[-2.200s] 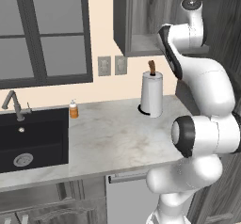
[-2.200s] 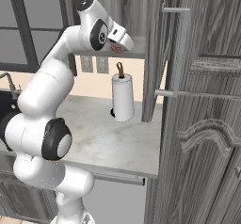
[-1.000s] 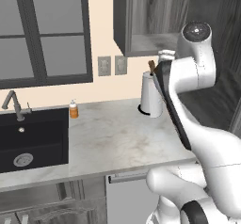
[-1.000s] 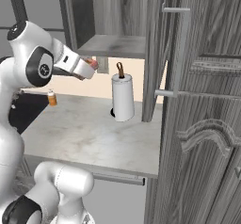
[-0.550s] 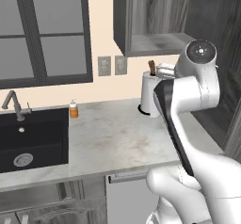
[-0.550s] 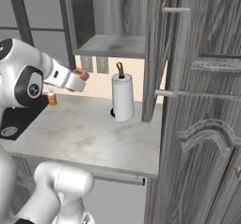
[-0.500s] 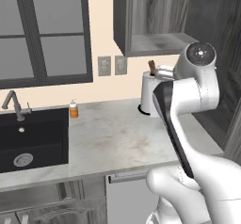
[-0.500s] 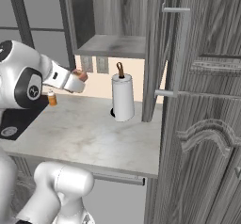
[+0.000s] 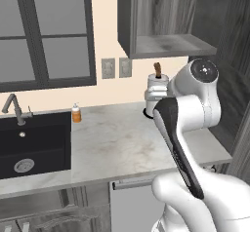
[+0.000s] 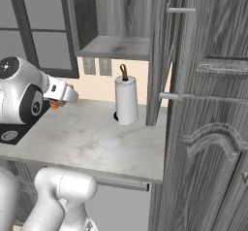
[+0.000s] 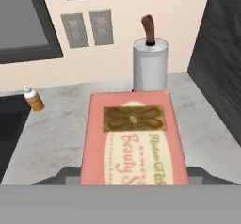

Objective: Locate and retrieve the bar soap and soap dispenser from the cabinet. Place them next to the sink.

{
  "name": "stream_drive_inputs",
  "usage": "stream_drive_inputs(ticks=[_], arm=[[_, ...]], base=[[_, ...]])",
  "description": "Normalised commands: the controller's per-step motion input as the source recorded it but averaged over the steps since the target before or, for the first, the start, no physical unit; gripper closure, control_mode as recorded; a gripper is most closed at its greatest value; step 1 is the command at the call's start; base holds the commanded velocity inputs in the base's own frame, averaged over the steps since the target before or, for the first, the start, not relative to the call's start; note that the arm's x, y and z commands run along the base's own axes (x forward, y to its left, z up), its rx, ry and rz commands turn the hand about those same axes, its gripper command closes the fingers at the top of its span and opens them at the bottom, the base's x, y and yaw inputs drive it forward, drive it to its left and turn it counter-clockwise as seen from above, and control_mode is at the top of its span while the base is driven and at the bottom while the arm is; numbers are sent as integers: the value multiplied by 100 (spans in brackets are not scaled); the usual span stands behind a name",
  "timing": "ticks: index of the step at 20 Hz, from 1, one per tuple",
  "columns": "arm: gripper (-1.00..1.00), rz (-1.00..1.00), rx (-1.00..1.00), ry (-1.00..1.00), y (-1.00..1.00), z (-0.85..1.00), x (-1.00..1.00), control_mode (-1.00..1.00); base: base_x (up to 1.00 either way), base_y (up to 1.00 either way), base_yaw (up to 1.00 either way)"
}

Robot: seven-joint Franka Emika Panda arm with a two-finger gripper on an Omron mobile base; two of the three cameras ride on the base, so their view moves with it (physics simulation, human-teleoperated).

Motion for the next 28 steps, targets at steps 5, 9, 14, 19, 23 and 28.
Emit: stream_drive_inputs(ticks=[5, 9, 14, 19, 23, 28], arm=[[100, 24, -4, 8, 67, -38, -1, -100], [100, 27, -8, 9, 65, -50, -1, -100], [100, 27, -8, 9, 64, -56, 0, -100], [100, 21, -6, 8, 66, -49, 20, -100], [100, 16, -4, 5, 56, -47, 38, -100], [100, 7, -9, 4, 30, -31, 57, -100]], base=[[0, 0, 0], [0, 0, 0], [0, 0, 0], [0, 0, 0], [0, 0, 0], [0, 0, 0]])
